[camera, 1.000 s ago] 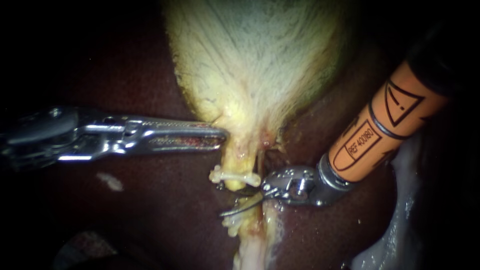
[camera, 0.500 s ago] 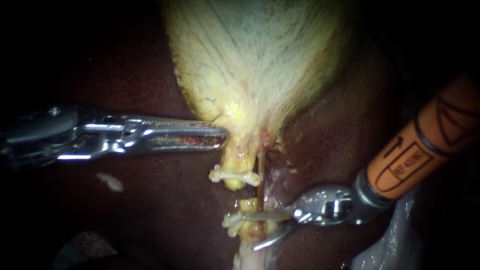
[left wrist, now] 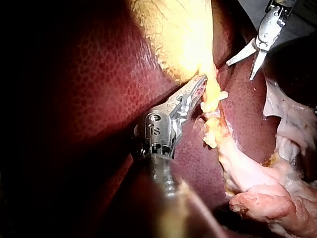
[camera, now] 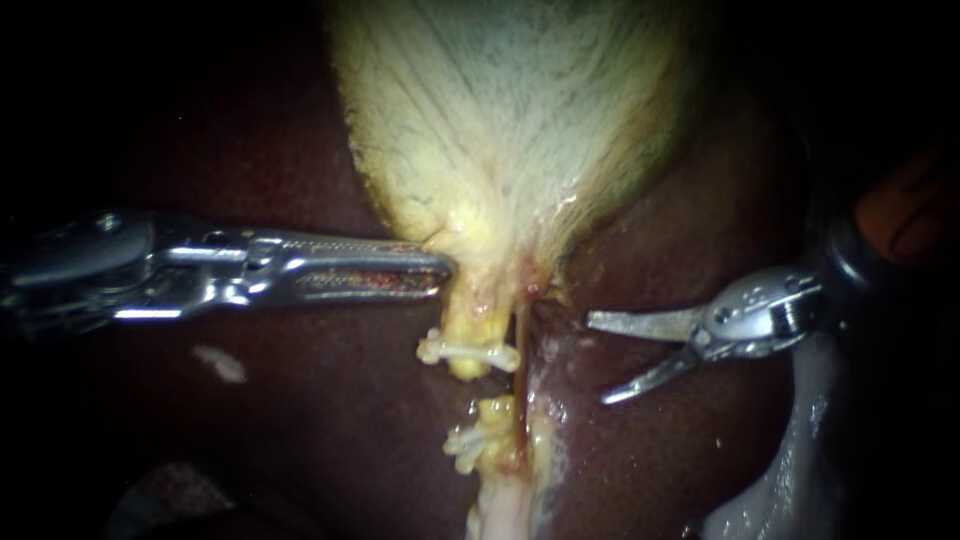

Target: Go back from the cut left tube

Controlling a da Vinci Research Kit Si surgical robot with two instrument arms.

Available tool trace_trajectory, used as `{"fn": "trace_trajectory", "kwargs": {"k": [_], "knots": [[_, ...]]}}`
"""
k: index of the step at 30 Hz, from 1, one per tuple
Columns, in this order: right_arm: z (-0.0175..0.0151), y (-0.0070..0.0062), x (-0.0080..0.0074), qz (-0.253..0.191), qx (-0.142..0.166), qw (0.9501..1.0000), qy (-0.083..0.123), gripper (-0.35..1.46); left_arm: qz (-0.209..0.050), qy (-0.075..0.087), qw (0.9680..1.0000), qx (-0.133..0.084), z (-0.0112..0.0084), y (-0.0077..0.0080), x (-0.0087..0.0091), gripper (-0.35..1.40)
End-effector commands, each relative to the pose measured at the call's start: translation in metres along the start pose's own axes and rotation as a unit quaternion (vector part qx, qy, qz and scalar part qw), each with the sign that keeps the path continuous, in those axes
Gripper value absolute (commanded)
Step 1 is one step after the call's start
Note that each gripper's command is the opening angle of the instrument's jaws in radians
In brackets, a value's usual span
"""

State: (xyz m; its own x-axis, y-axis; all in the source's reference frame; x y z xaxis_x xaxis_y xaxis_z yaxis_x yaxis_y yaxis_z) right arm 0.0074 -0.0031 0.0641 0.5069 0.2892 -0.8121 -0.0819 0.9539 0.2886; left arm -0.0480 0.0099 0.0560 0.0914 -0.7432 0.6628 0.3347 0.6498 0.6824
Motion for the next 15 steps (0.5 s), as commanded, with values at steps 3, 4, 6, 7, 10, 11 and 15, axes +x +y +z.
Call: {"fn": "trace_trajectory", "kwargs": {"k": [3,4,6,7,10,11,15], "knots": [[0.0004,-0.0003,-0.0003,-0.003,0.005,1.0,0.002,1.43,0.0,-0.001,1.0,-0.001,0.0001,0.0,0.0,-0.35],[0.0004,-0.0003,-0.0003,-0.003,0.005,1.0,0.002,1.43,0.0,-0.001,1.0,-0.001,0.0002,0.0,0.0,-0.35],[0.0005,-0.0003,-0.0004,-0.003,0.005,1.0,0.002,1.43,0.0,-0.002,1.0,-0.001,0.0003,0.0001,0.0,-0.35],[0.0005,-0.0003,-0.0004,-0.004,0.005,1.0,0.002,1.43,0.0,-0.002,1.0,-0.001,0.0005,0.0001,0.0001,-0.35],[0.0004,-0.0003,-0.0005,-0.004,0.005,1.0,0.002,1.43,0.002,-0.002,1.0,-0.004,0.0014,0.0003,0.0007,-0.35],[0.0004,-0.0003,-0.0005,-0.004,0.005,1.0,0.002,1.43,0.003,-0.003,1.0,-0.005,0.0018,0.0004,0.001,-0.35],[0.0004,-0.0004,-0.0005,-0.004,0.007,1.0,0.002,1.43,0.003,-0.003,1.0,-0.007,0.0029,0.0008,0.0013,-0.35]]}}
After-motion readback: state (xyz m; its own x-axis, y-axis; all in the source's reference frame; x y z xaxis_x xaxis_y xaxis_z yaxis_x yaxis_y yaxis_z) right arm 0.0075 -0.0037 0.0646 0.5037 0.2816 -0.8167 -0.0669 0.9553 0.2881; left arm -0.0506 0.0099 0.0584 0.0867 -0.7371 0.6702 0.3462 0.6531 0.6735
